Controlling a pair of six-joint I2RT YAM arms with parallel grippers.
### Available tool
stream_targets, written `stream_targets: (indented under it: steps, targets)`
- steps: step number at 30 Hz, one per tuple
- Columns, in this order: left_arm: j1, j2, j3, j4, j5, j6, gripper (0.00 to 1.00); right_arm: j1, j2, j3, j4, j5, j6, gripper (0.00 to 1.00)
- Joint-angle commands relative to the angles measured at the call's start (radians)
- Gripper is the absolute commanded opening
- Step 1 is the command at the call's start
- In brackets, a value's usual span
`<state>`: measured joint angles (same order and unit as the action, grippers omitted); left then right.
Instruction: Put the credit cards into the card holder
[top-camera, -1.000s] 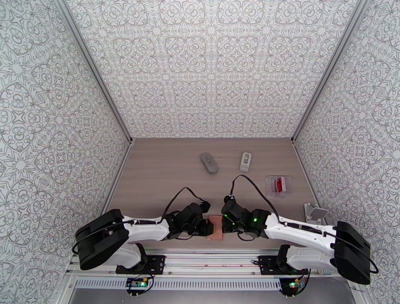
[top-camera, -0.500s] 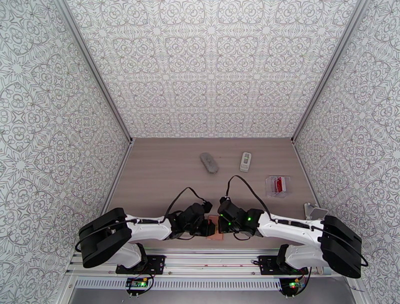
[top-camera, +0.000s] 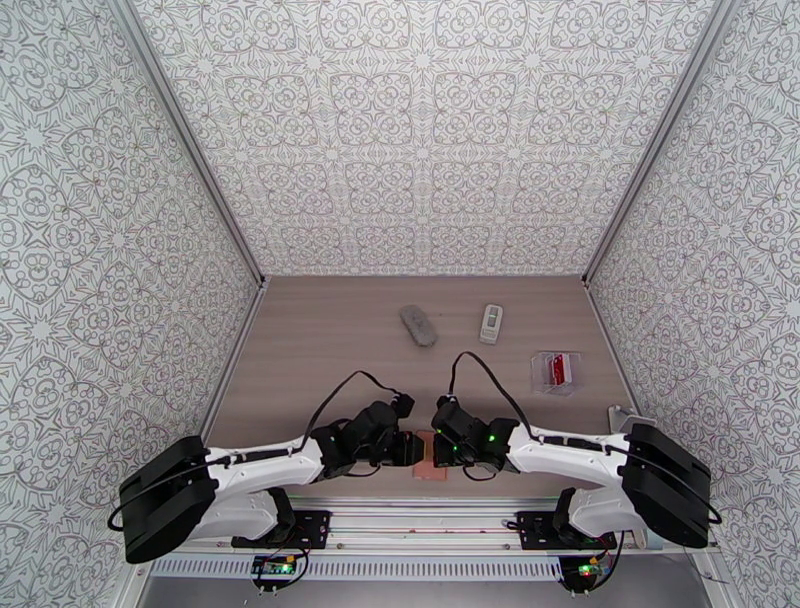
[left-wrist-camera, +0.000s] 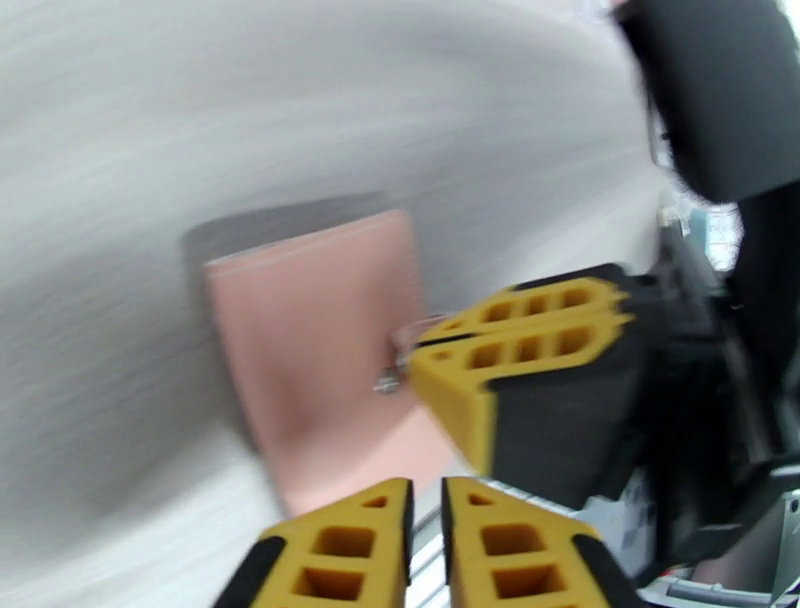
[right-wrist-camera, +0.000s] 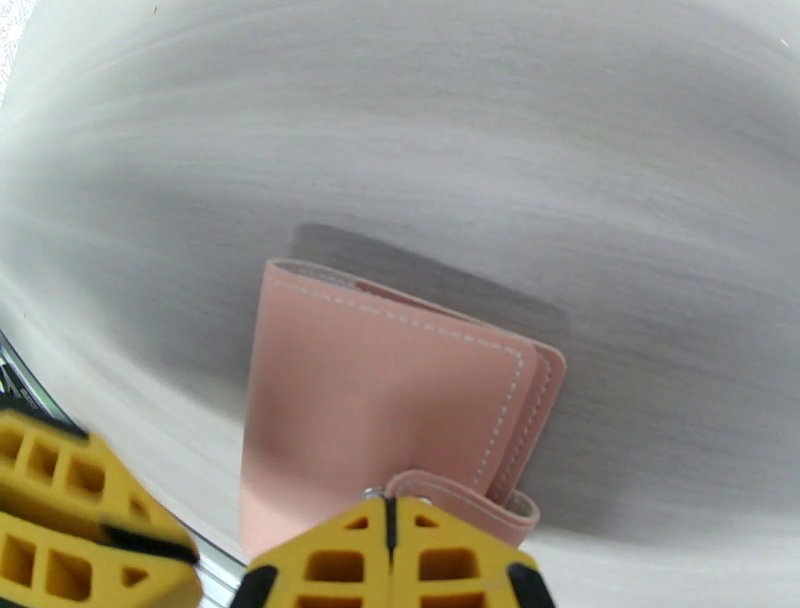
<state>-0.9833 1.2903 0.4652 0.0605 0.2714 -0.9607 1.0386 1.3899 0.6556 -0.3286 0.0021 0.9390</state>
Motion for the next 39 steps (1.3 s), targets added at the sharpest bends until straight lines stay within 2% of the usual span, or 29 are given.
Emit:
stream_targets:
  steps: [1, 11, 20, 39]
  targets:
    - [0.009, 0.043, -0.010, -0.038, -0.017, 0.016, 0.23, -0.008, 0.019, -0.015, 0.002, -0.011, 0.009, 0.00]
    - [0.003, 0.139, 0.005, 0.032, -0.013, 0.015, 0.24, -0.008, 0.011, -0.004, -0.008, -0.022, 0.004, 0.00]
    - [-0.007, 0.142, 0.014, -0.004, -0.051, 0.019, 0.24, -0.008, -0.025, 0.013, -0.032, -0.022, -0.004, 0.00]
    - [-0.019, 0.156, 0.018, 0.003, -0.058, 0.014, 0.24, -0.008, 0.007, 0.033, -0.007, -0.044, -0.007, 0.00]
